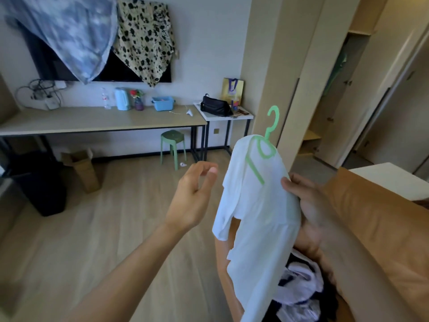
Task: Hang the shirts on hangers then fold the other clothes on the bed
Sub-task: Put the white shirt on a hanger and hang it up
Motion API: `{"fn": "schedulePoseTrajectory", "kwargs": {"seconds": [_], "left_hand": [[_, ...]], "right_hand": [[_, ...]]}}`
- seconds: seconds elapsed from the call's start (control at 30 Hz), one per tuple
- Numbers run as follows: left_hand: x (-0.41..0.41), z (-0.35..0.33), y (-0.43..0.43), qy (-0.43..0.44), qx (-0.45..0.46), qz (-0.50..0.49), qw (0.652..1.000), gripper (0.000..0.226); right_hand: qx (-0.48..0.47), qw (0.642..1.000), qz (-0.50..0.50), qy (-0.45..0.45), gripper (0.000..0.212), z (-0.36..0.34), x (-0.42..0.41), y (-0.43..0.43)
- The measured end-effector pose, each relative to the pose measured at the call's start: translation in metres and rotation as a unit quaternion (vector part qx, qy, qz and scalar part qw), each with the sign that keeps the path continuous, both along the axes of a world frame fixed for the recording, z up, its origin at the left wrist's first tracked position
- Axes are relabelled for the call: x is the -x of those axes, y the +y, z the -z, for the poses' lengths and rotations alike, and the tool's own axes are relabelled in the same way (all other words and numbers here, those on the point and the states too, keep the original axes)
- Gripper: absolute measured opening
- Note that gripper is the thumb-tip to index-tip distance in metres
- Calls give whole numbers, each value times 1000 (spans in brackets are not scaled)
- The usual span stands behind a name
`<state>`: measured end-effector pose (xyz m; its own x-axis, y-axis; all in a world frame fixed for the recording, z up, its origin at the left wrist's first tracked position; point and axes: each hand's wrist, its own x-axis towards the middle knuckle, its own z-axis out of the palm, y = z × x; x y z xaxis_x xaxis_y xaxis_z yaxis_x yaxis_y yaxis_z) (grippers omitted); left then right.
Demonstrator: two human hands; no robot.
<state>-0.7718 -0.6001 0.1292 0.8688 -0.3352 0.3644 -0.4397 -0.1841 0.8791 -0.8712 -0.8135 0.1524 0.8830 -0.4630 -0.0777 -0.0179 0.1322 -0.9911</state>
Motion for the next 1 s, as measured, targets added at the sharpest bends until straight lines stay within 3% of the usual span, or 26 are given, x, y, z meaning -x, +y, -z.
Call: {"fn": "schedulePoseTrajectory", "kwargs": {"seconds": [0.13,0.3,0.4,0.6,0.77,1.0], "left_hand": [[-53,-2,-1,57,53,24,997,28],[-146,-2,-14,81,74,32,993,33],[-206,-2,-20,83,81,34,993,40],[-320,-4,-36,100,82,51,990,31],[-421,6,-62,114,89,92,985,29],[-569,23,-119,111,77,208,969,25]], "right_hand": [[12,999,15,-26,21,10,-78,9],[10,999,24,-47,11,26,-184,10],[3,998,38,-47,18,29,-249,7],[-4,996,80,-31,20,31,-361,-11],[-17,993,118,-28,15,40,-444,-36],[-27,979,200,-32,30,57,-561,-75]]}}
